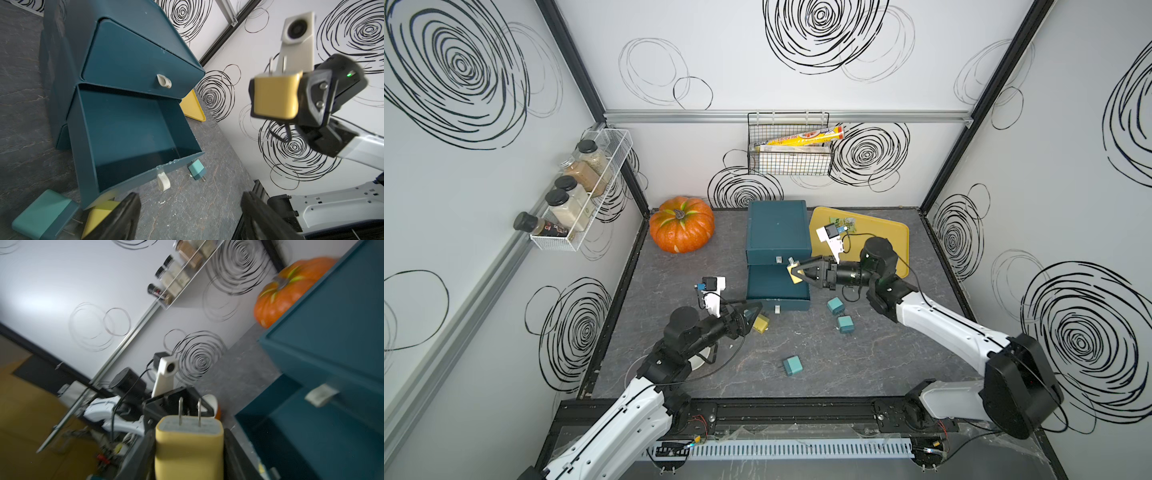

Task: Place the plugs into the drawer by color
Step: Place the plug in the drawer.

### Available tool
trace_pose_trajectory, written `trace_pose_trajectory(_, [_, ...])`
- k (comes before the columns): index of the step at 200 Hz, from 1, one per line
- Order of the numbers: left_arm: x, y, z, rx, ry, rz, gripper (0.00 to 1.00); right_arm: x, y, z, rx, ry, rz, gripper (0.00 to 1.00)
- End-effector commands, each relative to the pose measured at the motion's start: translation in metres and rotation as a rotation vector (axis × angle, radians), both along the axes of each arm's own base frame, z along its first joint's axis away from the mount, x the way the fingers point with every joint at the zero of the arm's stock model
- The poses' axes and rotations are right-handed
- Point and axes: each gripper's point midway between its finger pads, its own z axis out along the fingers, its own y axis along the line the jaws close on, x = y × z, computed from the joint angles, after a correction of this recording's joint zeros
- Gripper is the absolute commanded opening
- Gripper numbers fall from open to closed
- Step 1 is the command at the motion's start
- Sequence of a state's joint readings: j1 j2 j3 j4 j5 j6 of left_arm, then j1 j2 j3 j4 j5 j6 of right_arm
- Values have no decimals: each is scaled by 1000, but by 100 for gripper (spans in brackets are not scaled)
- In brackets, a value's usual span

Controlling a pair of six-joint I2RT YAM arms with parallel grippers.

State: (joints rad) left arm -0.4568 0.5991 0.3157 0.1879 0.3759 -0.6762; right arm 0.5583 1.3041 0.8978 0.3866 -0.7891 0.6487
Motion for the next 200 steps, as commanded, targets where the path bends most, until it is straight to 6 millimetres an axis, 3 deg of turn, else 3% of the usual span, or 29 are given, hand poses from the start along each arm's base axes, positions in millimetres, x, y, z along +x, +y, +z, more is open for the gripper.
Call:
trace_pose_trajectory(1, [4, 1, 2, 8, -26, 10, 83, 32, -45, -89, -465, 36, -295, 13])
trace_pose_trajectory(28, [7, 5, -5, 27, -7, 41, 83, 39, -46, -119, -686, 45, -363, 11])
trace_pose_trajectory(93, [10, 8, -10, 50, 4, 58, 83, 39, -7, -140, -929, -29, -410, 11])
trace_pose_trajectory(146, [12, 8, -17, 68, 28, 64, 83, 50, -1, -177, -1151, 21, -411, 12])
trace_pose_trajectory(200, [12, 10, -15, 66, 20, 75, 83, 54, 12, -198, -1207, 68, -372, 13])
